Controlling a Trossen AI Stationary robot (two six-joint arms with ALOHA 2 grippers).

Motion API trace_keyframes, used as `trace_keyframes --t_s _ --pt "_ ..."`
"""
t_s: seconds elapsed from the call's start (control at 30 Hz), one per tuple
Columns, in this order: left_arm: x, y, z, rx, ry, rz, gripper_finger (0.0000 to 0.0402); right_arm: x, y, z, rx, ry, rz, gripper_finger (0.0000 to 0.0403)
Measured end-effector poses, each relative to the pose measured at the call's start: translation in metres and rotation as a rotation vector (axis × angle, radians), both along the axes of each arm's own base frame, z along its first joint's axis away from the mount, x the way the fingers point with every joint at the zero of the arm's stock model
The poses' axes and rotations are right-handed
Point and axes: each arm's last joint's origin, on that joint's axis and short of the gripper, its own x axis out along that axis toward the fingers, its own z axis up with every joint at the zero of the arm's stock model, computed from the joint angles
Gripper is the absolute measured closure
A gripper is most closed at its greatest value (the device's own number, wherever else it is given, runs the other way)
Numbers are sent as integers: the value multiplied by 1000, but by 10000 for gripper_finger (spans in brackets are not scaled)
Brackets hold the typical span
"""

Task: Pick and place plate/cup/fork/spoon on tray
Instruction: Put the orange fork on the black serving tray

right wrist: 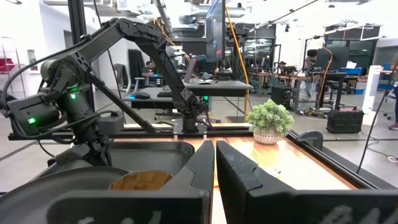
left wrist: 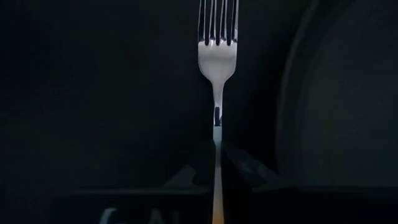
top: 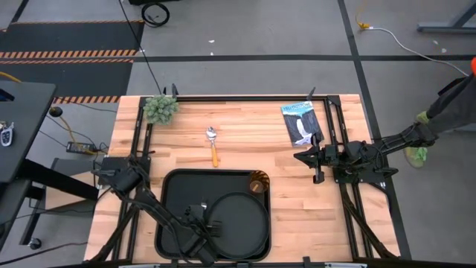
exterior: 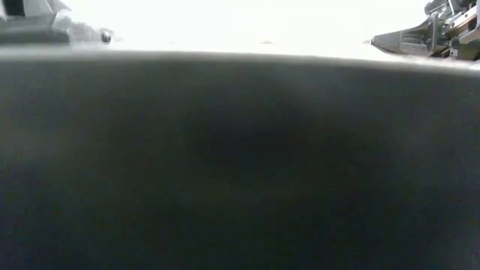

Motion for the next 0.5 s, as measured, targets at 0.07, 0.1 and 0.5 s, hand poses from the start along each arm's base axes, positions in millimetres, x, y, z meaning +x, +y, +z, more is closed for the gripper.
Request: trace_keyframes --t_s 0.07,0.1,0.5 --pt "0 0 -3 4 5 4 383 0 0 0 0 0 -1 380" --pt "0 0 -4 4 4 8 383 0 0 0 0 0 0 380" --pt "2 0 -6 5 -6 13 321 0 0 0 0 0 -1 380"
